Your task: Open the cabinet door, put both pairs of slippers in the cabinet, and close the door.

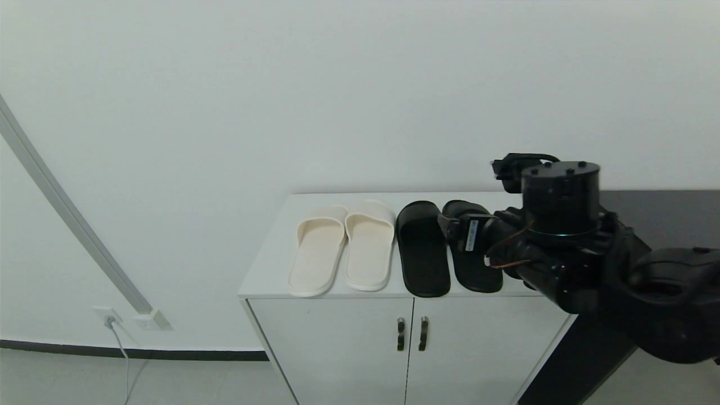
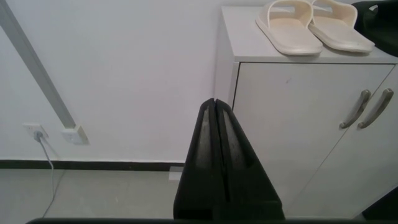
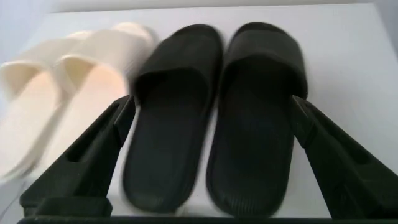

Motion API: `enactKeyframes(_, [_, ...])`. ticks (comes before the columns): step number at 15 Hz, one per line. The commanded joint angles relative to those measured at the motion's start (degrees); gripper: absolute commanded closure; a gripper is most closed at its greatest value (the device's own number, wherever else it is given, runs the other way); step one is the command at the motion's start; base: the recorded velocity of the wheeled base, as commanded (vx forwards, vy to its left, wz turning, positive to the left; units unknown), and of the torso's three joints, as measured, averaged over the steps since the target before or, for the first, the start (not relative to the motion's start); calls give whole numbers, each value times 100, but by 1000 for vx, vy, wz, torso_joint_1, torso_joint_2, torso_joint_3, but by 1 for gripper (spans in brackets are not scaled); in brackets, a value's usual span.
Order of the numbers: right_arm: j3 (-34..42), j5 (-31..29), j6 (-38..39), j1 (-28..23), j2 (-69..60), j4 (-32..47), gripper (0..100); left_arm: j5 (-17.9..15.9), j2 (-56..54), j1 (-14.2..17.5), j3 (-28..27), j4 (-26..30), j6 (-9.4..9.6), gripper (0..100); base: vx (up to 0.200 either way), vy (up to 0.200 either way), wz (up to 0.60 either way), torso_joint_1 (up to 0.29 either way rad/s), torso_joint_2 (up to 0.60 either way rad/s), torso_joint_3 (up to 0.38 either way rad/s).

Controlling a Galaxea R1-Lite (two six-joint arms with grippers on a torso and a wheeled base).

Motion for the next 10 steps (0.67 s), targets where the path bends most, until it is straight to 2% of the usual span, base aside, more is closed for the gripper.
enactKeyframes(1, [-458,-269,8,-7,800,-82,0,1,0,8,1,-1,-1,100,0,0,0,0,0,0])
enactKeyframes(10, [-1284,-295,-63,-376,1802,-134,0,1,0,-1,1,-1,-1,100,0,0,0,0,0,0])
